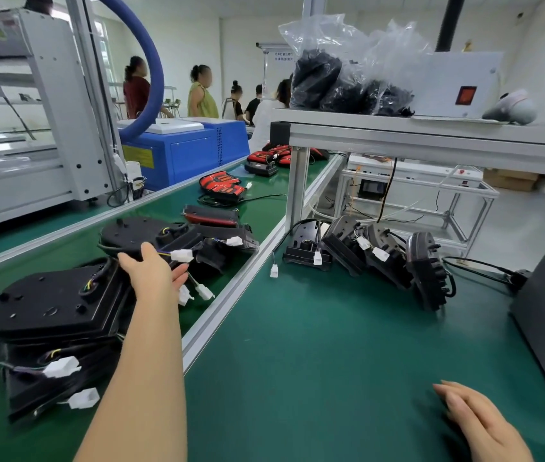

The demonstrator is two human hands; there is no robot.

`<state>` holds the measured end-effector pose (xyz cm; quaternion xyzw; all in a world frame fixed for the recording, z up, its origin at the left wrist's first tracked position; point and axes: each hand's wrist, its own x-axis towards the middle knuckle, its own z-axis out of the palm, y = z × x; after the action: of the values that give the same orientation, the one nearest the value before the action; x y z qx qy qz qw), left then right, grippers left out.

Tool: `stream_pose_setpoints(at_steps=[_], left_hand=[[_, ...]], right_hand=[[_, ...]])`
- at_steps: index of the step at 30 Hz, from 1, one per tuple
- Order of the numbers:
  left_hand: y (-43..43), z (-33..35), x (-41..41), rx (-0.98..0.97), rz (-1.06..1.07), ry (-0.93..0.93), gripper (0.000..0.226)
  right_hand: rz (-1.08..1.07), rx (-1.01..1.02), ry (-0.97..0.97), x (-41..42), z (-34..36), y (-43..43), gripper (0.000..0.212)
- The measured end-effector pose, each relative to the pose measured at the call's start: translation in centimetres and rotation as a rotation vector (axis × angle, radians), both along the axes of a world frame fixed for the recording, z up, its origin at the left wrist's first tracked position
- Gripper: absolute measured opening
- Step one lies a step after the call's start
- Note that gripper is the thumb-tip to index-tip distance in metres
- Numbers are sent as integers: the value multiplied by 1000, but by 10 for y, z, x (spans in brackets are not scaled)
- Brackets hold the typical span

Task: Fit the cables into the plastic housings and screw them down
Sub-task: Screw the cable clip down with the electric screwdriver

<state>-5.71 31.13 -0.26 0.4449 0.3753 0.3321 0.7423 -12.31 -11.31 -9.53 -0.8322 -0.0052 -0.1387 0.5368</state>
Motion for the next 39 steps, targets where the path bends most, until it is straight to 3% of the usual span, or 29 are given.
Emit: stream_pose_setpoints(at_steps=[9, 12, 17, 20, 24, 27, 30, 33, 39], left_hand=[[-29, -13, -23, 81, -74, 8, 62], [-41, -19, -27, 203, -26, 83, 51], [-60, -33, -28, 371, 89, 159, 65], [-77, -41, -28, 464, 130, 84, 58], [-115, -49, -20, 625, -277, 49, 18], [-144, -51, -16, 738, -587, 112, 19], [-173, -60, -14, 970, -810, 212, 23], [-198, -67, -14, 1168, -881, 267, 31], [-235, -65, 1, 1429, -907, 353, 28]], right_hand=[[6, 35, 60, 1, 4, -1, 22], [-8, 10, 58, 1, 5, -1, 25], [-9, 7, 75, -1, 5, 0, 25], [-5, 1, 77, -1, 5, 0, 24], [8, 1, 99, -1, 4, -2, 23], [13, 51, 164, 4, 4, -6, 19], [-23, 165, 278, 19, 13, -9, 14], [-112, 108, 269, 52, 26, -14, 35], [-253, -233, 150, 135, 50, -19, 67]])
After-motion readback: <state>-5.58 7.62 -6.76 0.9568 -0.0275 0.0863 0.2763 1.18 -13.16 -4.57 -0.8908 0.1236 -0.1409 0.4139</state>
